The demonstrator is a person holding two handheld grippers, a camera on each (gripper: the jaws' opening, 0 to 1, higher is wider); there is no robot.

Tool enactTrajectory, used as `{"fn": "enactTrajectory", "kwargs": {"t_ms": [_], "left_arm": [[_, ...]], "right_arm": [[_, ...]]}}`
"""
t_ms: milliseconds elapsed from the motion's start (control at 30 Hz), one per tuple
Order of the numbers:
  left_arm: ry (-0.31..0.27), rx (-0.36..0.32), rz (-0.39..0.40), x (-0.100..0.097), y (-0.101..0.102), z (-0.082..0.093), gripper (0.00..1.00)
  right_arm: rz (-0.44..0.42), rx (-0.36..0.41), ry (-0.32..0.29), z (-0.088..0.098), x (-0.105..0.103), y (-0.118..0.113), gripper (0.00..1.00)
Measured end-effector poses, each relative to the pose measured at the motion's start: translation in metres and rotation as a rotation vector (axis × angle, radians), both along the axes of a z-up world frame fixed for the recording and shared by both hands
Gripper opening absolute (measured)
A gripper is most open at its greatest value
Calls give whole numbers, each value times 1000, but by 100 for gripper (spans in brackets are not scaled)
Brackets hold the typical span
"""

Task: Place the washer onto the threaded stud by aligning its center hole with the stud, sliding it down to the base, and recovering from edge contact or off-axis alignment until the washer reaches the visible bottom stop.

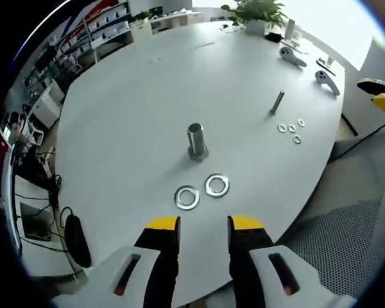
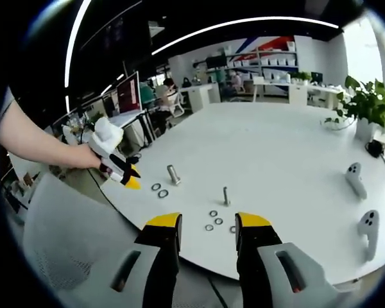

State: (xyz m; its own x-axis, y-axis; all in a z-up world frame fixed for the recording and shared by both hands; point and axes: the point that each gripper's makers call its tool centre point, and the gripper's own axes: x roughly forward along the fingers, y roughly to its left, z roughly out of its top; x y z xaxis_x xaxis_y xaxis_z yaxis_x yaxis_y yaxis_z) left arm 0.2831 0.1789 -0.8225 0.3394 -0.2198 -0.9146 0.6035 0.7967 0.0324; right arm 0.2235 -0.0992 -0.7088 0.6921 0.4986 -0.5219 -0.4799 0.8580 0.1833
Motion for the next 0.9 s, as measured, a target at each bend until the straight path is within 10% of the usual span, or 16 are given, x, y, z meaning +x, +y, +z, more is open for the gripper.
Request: {"fn": "enactTrajectory", "kwargs": {"t_ms": [900], "left_arm": [[161,50,28,27,3,-47,31]], "right_arm": [[3,2,20,-3,-1,1,34]]}}
